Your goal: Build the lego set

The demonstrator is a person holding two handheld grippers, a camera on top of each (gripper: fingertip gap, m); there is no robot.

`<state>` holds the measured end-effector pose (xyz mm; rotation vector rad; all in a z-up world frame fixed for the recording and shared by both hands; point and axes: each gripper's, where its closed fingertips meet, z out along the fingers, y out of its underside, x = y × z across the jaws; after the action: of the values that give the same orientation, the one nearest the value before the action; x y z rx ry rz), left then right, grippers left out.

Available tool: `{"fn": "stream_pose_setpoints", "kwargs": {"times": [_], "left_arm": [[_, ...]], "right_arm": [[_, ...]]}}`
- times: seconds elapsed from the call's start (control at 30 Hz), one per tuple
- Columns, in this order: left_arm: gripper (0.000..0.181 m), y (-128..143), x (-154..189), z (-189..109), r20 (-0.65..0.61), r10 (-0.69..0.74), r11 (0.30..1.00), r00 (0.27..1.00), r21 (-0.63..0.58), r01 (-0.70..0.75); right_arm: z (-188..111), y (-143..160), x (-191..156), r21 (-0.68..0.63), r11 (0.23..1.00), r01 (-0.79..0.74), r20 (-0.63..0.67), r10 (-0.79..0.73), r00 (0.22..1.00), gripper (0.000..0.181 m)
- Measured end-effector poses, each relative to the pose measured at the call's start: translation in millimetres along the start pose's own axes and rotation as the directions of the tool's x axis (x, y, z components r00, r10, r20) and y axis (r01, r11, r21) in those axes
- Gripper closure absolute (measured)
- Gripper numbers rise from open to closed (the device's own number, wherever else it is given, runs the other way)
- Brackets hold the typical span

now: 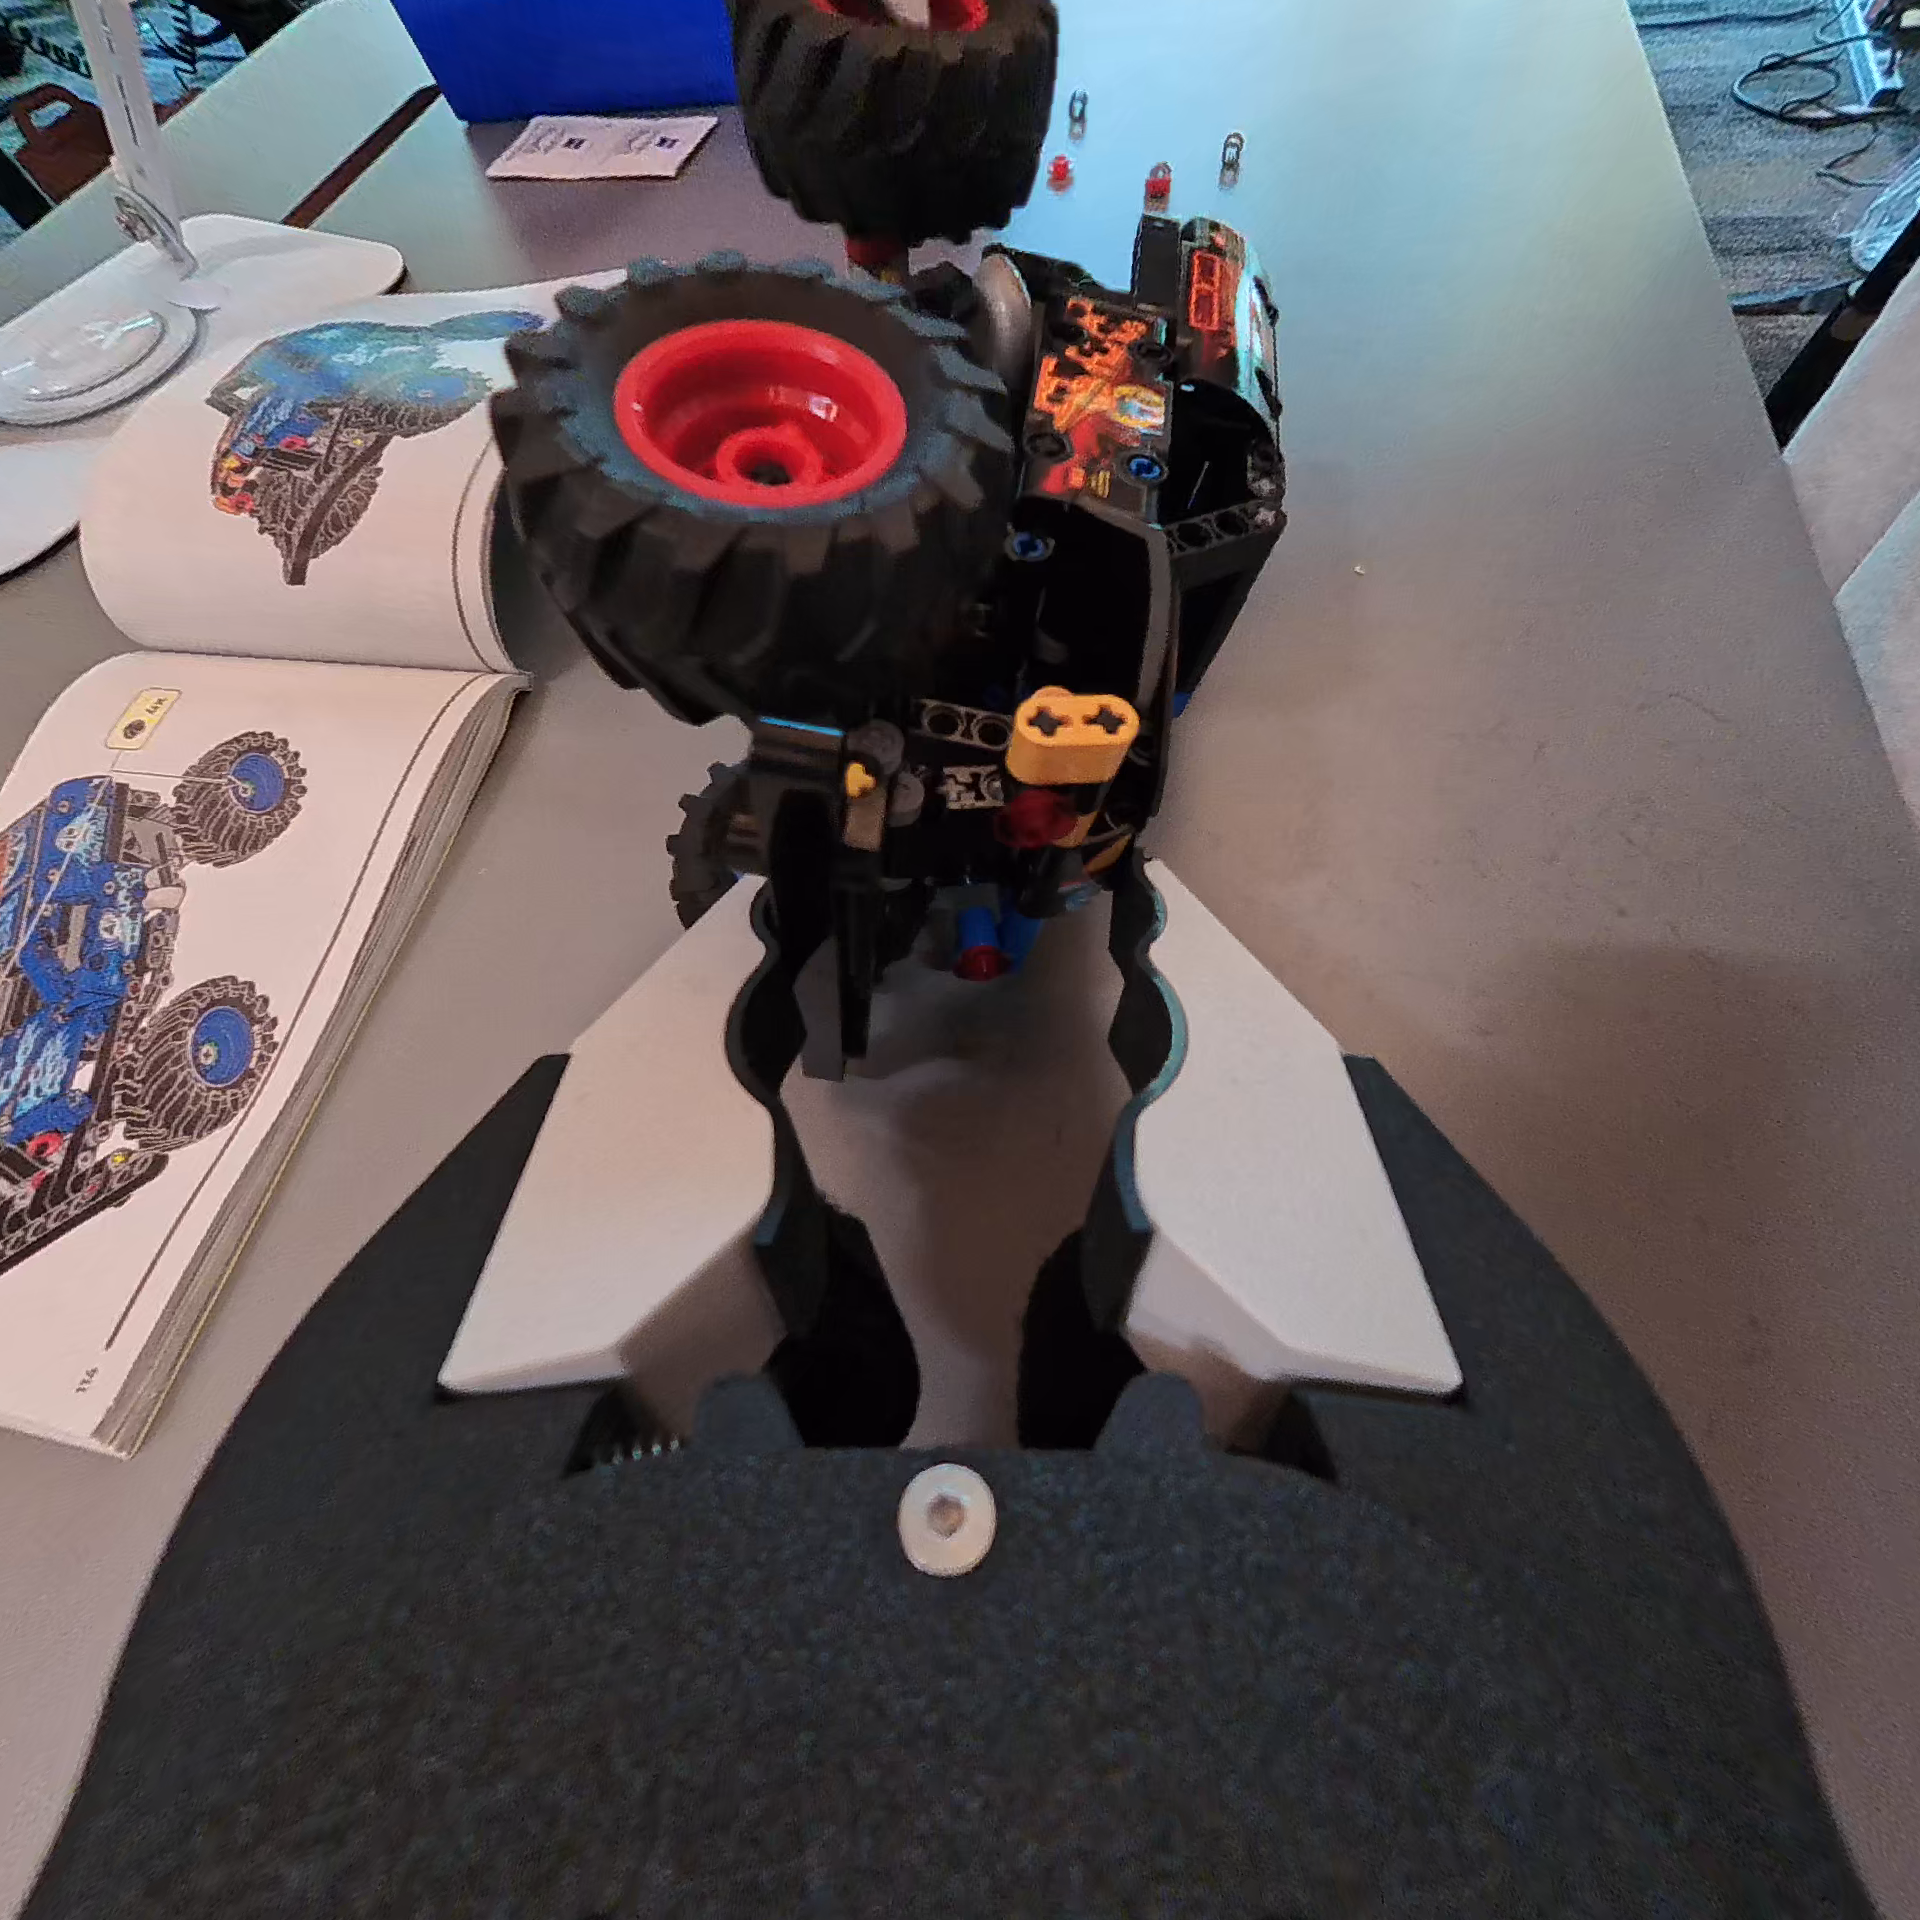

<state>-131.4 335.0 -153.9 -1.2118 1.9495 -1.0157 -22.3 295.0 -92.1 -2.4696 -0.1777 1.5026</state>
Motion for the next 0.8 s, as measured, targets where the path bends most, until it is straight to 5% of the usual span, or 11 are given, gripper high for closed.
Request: {"fn": "stream_pose_setpoints", "kwargs": {"times": [0.6,0.8], "left_arm": [[0.126,0.6,1.4,0.5,0.009,0.022,1.000,1.000,-0.005,-0.022],[0.126,0.9,1.9,-0.4,-0.007,0.007,1.000,1.000,-0.003,-0.007]], "right_arm": [[-2.3,-1.8,4.3,-0.040,0.983,0.180,-0.166,-0.184,0.969,0.154],[-13.5,-11.6,-5.6,0.033,0.979,0.202,-0.144,-0.195,0.970,0.139]]}}
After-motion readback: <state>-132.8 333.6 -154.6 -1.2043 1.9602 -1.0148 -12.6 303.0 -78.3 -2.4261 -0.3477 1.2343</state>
